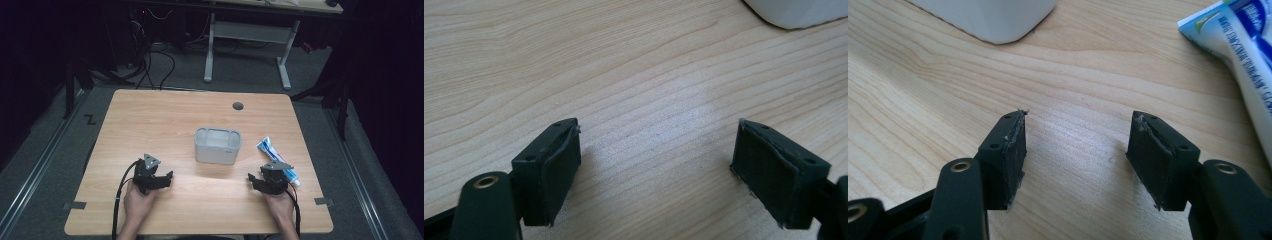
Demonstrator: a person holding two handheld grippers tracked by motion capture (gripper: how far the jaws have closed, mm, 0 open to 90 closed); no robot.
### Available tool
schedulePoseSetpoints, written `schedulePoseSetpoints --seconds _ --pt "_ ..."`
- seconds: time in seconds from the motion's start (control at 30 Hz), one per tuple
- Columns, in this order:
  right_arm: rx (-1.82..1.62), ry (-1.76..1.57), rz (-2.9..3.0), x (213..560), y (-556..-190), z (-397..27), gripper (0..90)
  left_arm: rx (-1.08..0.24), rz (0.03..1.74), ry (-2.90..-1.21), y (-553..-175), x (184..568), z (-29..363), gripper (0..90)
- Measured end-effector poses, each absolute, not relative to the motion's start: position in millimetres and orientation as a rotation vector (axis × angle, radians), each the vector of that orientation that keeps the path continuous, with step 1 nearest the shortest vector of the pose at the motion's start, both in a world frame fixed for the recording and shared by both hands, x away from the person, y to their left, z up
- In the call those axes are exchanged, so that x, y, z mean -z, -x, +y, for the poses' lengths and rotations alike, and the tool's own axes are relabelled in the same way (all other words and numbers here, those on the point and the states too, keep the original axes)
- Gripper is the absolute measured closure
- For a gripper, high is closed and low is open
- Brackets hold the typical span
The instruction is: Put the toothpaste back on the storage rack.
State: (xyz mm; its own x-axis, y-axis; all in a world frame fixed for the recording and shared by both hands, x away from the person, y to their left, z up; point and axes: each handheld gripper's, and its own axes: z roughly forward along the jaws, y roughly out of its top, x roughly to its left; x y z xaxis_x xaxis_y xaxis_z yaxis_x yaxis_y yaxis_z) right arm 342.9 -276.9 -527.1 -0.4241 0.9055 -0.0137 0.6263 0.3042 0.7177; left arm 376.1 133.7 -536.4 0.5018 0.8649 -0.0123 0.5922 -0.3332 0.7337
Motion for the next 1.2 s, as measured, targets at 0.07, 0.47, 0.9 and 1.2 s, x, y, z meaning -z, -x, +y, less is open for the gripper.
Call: schedulePoseSetpoints --seconds 0.07,0.47,0.9,1.2 --pt "-0.909 -1.364 2.147 524.3 -340.8 -277.9 41.7 -0.505 1.190 -2.054 -376.1 536.4 133.7 19.7" --pt "-1.016 -1.374 2.081 510.5 -334.8 -284.9 43.3 -0.504 1.190 -2.054 -376.1 536.4 133.7 19.7" --pt "-1.036 -1.364 2.013 495.5 -335.1 -294.6 42.5 -0.504 1.189 -2.054 -376.1 536.4 133.7 19.6" --pt "-1.023 -1.369 1.994 487.8 -338.8 -302.1 42.5 -0.504 1.189 -2.054 -376.1 536.4 133.7 19.6"
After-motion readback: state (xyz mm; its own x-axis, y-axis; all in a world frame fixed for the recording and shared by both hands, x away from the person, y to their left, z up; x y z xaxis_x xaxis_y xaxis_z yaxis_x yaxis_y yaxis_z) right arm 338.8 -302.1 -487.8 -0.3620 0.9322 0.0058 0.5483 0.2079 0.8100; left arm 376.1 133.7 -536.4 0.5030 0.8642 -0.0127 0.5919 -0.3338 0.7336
